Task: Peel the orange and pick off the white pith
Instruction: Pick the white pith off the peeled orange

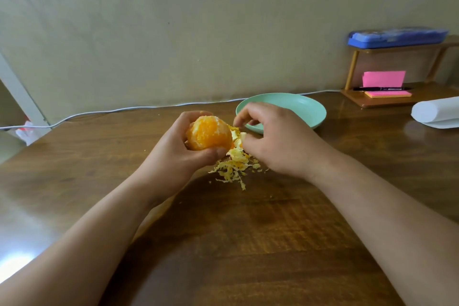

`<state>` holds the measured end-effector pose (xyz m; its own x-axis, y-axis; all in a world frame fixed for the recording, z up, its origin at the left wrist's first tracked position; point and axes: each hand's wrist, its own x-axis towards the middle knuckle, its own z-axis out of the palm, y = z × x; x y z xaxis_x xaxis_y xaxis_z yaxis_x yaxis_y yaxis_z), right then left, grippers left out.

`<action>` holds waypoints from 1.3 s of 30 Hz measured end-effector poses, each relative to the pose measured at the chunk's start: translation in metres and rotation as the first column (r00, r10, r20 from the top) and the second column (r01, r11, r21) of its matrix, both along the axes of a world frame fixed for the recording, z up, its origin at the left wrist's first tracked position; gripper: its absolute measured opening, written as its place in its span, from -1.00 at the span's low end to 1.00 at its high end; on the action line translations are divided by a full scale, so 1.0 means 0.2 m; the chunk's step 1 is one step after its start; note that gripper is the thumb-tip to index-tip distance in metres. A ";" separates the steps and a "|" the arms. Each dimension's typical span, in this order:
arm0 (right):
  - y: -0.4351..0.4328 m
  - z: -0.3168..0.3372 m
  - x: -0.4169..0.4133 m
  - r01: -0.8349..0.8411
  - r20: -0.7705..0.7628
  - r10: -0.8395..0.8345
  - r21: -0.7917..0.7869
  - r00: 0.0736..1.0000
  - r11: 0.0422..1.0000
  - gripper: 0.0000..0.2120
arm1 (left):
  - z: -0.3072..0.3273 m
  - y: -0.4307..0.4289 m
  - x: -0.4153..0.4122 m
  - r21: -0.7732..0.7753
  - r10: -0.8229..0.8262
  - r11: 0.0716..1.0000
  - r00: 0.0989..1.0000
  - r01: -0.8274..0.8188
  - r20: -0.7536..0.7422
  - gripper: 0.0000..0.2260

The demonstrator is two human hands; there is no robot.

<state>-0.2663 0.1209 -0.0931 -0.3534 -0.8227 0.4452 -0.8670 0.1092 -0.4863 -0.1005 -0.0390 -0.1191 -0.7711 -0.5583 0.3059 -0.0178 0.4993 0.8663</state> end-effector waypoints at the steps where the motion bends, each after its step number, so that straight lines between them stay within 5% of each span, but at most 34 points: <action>1: 0.00 0.00 0.00 -0.014 0.023 0.016 -0.062 1.000 0.998 -0.87 | 0.00 0.00 0.00 -0.007 0.001 1.000 1.000 -0.001 -0.001 -0.38; 19: -0.02 -0.03 0.04 0.009 -0.174 -0.017 -0.046 0.985 0.999 -0.85 | 0.01 0.03 0.00 -0.297 0.131 0.951 0.984 -0.091 0.120 -0.33; 32: -0.04 -0.04 0.09 0.031 -0.404 -0.101 -0.175 0.909 0.984 -0.86 | 0.01 0.04 0.00 -0.304 0.115 0.948 0.991 -0.089 0.069 -0.35; 35: -0.04 -0.05 0.07 0.031 -0.346 -0.105 -0.212 0.933 0.977 -0.86 | 0.01 0.03 0.00 -0.269 0.090 0.961 0.994 -0.070 0.064 -0.36; 39: -0.04 -0.07 0.01 0.003 -0.076 -0.024 -0.261 0.997 0.965 -0.85 | 0.01 0.01 0.00 -0.079 -0.009 0.997 0.999 0.012 0.043 -0.34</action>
